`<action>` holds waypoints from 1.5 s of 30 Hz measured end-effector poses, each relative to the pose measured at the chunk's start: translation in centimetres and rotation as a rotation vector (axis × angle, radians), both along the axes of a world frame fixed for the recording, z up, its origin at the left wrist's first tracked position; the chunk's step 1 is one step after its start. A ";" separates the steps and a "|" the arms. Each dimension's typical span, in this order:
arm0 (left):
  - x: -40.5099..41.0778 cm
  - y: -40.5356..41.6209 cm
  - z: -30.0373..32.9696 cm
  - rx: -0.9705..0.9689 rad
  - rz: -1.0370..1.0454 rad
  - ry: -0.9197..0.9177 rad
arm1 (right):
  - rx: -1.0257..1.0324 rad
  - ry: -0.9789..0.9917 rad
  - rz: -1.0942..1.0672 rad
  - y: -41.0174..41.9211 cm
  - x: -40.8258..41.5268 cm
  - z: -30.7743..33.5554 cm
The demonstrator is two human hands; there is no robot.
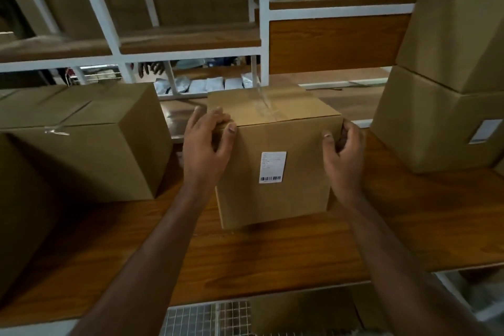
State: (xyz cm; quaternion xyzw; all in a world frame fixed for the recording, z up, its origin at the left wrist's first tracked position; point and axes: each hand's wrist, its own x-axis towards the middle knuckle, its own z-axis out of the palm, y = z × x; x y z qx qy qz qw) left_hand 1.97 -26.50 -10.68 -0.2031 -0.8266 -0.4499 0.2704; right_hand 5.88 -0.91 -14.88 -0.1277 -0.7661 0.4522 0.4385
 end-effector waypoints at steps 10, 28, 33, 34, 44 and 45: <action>-1.4 2.6 -3.0 -0.138 0.018 0.045 | 0.427 -0.033 0.091 -3.4 1.8 -6.8; -1.6 2.5 -3.7 -0.125 0.025 0.092 | 0.383 0.032 0.068 -4.2 0.5 -6.4; -1.8 2.5 -3.7 -0.124 0.027 0.103 | 0.342 -0.006 0.041 -4.2 0.2 -6.3; -1.8 2.5 -3.7 -0.123 0.030 0.102 | 0.352 -0.001 0.035 -4.2 0.2 -6.4; -1.6 2.6 -3.7 -0.126 0.040 0.101 | 0.392 0.021 0.009 -4.6 0.5 -6.6; -1.5 2.6 -3.7 -0.130 0.041 0.106 | 0.383 0.017 0.013 -4.6 0.5 -6.6</action>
